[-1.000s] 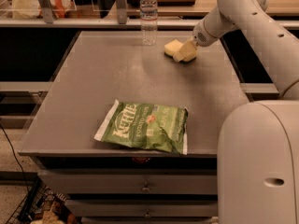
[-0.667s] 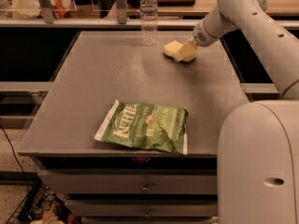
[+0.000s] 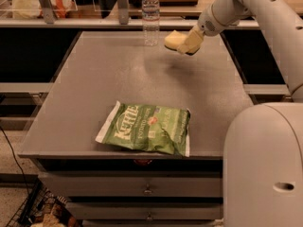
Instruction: Move sponge near green jalapeno chip bag
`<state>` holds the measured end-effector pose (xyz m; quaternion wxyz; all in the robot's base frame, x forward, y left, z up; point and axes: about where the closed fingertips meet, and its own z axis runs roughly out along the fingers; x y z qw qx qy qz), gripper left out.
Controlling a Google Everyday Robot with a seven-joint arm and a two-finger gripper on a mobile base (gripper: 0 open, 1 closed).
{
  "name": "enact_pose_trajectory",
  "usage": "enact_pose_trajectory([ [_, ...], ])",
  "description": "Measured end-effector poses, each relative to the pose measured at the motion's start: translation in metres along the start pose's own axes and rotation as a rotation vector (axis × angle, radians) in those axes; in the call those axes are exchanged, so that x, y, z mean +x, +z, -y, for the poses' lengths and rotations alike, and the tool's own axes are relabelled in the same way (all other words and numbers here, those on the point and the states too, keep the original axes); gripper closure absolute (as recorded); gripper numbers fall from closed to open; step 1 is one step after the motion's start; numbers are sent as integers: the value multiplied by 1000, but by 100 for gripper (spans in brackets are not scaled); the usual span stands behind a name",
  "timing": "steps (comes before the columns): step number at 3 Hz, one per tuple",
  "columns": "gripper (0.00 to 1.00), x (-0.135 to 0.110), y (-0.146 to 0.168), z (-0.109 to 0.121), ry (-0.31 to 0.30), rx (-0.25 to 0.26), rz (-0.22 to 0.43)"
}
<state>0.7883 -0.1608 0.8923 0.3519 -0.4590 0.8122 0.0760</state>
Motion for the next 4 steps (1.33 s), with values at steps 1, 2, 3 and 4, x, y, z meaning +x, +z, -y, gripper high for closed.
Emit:
enact_pose_trajectory([
  [1,100,-16,-16,-9,-68,-40,36],
  [2,100,-25,-23,-37,-156,-146,57],
  [3,100,-24,-31,-78,-227,-303,94],
  [4,100,-24,-30,-78,-227,-303,95],
])
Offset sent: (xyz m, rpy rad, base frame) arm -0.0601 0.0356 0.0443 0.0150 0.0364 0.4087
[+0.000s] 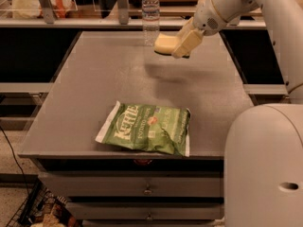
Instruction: Move sponge near green jalapeno chip bag
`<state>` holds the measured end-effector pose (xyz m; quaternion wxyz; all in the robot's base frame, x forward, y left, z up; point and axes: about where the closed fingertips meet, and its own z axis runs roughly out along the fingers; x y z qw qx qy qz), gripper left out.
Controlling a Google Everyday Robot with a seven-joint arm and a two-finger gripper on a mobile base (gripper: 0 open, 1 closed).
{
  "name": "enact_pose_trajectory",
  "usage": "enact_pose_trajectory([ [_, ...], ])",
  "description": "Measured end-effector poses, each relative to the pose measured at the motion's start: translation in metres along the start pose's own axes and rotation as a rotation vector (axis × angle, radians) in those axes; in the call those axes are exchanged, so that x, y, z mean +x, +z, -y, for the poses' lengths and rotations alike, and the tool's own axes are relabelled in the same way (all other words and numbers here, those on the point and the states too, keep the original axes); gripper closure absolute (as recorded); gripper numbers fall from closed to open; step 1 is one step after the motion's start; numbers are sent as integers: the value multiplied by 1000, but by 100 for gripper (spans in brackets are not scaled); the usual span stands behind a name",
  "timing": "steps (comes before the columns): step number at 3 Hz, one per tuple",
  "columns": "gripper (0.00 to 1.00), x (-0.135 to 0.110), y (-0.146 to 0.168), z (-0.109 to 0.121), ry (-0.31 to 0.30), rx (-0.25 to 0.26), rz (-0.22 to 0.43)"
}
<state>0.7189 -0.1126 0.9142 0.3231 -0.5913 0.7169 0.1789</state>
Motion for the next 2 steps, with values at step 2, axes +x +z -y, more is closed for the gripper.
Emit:
enact_pose_trajectory([
  [2,100,-19,-16,-44,-144,-32,-36],
])
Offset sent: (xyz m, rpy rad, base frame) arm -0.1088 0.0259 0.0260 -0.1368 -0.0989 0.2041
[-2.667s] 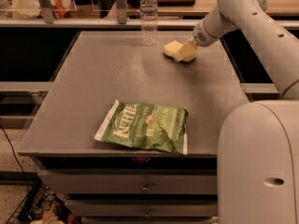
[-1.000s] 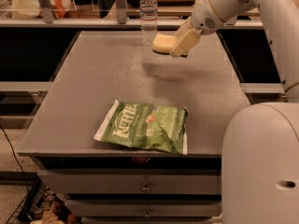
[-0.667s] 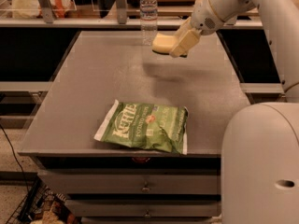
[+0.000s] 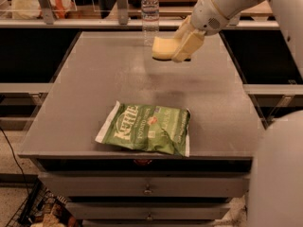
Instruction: Move sponge near green jalapeno chip bag
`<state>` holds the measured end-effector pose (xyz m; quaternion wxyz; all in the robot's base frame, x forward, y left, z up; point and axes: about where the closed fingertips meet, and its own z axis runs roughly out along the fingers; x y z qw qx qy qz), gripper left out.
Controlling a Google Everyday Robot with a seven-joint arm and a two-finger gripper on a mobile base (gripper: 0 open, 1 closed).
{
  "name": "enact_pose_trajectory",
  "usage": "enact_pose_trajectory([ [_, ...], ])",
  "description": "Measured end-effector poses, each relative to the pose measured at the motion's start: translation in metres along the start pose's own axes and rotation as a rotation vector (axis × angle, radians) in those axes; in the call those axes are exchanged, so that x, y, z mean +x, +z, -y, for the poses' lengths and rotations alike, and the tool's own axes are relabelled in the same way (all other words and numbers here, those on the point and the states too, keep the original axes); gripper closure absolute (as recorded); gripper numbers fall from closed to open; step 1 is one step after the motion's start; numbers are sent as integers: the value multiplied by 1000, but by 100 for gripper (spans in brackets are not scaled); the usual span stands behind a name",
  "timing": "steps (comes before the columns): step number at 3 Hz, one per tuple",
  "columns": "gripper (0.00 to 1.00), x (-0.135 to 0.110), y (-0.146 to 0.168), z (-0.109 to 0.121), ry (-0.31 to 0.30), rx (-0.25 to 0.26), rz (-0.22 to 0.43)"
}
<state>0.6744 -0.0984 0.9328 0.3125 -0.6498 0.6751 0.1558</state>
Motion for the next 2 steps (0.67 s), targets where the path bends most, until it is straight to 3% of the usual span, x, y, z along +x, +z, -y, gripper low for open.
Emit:
enact_pose_trajectory([
  [1,100,-10,6,-39,-66,-51,-34],
  [2,100,-14,25,-73,-122,-147,-38],
])
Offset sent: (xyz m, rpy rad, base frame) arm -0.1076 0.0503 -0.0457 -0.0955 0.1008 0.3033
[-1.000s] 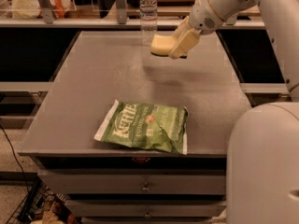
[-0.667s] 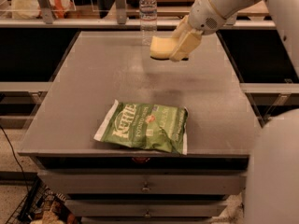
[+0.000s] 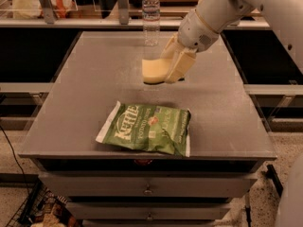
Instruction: Move sponge near green jalapeno chip bag
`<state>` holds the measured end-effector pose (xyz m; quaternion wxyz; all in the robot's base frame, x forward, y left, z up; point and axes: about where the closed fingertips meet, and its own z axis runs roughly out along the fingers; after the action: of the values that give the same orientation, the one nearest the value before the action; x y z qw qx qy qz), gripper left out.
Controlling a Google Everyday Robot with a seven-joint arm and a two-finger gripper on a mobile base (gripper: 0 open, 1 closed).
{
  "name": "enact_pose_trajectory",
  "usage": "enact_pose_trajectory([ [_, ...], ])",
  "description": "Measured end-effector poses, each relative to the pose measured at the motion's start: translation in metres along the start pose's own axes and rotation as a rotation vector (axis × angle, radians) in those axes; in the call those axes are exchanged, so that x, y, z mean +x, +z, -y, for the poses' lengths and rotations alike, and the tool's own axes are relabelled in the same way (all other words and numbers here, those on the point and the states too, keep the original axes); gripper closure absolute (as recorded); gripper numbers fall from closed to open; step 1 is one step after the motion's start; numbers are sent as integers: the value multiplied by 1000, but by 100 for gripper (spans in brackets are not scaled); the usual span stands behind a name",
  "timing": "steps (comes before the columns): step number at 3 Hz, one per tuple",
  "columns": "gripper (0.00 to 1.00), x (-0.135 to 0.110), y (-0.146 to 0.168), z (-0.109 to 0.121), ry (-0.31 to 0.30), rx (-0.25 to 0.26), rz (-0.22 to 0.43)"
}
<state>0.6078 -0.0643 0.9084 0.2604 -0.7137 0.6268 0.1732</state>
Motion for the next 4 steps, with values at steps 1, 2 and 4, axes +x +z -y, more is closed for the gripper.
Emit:
enact_pose_trajectory([
  [1,100,-14,20,-18,-62,-85,15],
  [2,82,-34,34,-34,-133,-152,38],
  [4,37,-58,45,-41,-203,-185,65],
])
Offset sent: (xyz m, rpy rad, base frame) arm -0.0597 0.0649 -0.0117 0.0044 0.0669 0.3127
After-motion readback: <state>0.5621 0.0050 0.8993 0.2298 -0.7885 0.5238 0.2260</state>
